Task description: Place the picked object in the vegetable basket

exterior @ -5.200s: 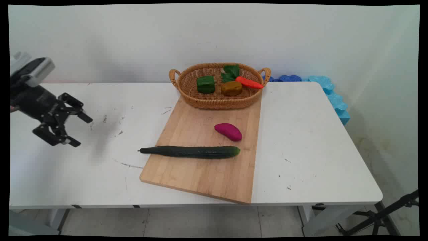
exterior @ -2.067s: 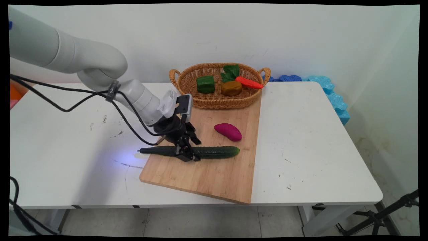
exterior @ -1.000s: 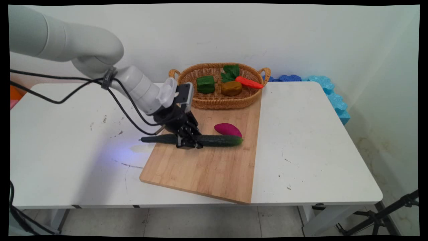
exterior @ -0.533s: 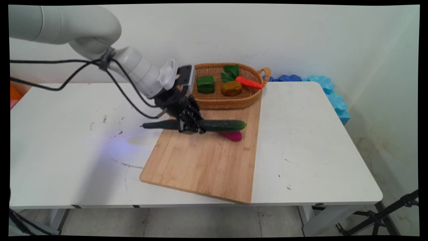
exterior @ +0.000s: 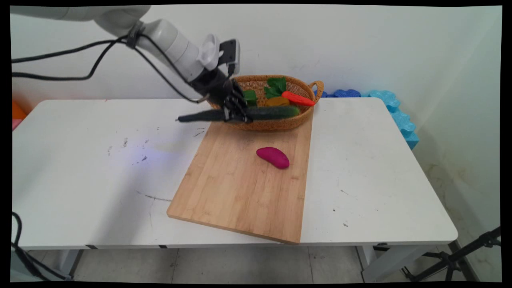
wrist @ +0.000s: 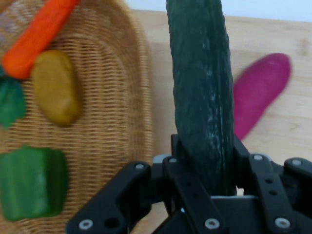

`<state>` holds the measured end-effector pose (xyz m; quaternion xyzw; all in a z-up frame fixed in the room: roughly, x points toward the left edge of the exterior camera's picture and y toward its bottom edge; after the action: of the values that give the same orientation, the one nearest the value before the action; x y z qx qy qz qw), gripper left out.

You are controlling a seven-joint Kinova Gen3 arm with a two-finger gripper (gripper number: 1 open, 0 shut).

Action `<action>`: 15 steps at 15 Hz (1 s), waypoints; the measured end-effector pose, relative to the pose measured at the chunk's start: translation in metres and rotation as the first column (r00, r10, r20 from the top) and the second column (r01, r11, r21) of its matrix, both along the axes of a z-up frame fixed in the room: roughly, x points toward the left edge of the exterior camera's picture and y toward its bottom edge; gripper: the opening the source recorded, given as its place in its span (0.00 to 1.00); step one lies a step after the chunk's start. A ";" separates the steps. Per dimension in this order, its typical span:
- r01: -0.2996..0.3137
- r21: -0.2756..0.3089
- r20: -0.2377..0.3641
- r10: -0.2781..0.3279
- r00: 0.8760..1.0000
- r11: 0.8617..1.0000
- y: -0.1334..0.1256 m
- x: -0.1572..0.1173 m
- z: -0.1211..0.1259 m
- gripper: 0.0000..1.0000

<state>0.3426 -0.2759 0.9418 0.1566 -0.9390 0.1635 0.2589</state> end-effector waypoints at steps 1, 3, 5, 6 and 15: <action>-0.005 -0.013 0.006 0.005 1.000 1.000 -0.009 0.002 0.004 0.00; -0.013 -0.036 0.021 0.013 1.000 0.999 -0.026 0.005 0.008 0.00; -0.017 -0.054 0.034 0.019 0.999 0.998 -0.043 0.007 0.010 0.00; -0.019 -0.062 0.042 0.021 0.999 0.998 -0.052 0.008 0.010 0.00; -0.039 -0.071 0.076 0.044 0.996 0.997 -0.104 0.015 -0.013 0.00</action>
<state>0.3573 -0.3802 0.9292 0.1606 -0.9386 0.2075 0.2241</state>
